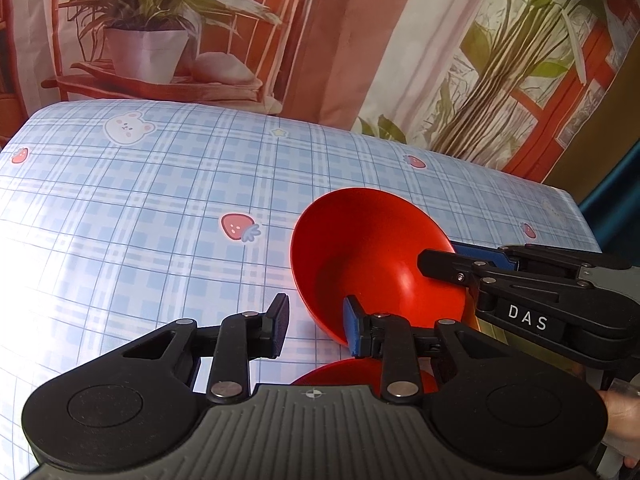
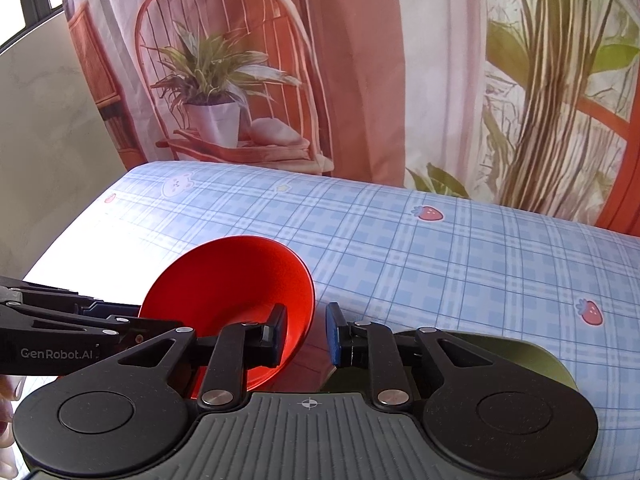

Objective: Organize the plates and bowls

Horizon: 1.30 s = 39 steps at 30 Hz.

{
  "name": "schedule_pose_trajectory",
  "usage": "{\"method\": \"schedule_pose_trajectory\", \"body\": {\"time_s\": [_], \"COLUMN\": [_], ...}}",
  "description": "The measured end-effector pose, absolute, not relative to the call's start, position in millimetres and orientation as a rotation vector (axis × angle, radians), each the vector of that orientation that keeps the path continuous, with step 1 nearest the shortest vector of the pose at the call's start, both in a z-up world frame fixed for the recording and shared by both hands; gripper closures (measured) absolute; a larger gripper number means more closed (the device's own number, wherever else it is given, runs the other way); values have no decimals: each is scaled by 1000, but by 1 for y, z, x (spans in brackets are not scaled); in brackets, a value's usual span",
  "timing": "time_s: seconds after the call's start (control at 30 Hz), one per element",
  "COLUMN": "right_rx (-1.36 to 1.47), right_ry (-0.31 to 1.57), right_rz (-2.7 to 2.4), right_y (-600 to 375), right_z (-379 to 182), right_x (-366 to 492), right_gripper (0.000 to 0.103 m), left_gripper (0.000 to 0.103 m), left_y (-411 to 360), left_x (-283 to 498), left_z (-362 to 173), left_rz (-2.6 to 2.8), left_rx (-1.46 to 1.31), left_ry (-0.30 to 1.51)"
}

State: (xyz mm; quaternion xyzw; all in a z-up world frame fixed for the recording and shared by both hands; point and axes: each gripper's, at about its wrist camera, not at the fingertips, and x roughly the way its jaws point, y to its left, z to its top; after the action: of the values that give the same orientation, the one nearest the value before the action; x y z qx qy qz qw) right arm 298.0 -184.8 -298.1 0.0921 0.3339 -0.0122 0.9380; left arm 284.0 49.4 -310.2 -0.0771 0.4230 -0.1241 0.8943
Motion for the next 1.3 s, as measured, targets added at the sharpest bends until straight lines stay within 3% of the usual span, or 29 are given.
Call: {"method": "schedule_pose_trajectory", "body": {"time_s": [1.3], "right_rx": [196], "right_ry": [577], "right_rz": [-12], "right_y": [-169], "right_z": [-263], "right_x": [271], "right_gripper": [88], "left_gripper": [74], "left_y": [49], "left_x": [260], "left_z": [-279], "left_rz": [-244], "left_rx": [-131], "left_ry": [774]}}
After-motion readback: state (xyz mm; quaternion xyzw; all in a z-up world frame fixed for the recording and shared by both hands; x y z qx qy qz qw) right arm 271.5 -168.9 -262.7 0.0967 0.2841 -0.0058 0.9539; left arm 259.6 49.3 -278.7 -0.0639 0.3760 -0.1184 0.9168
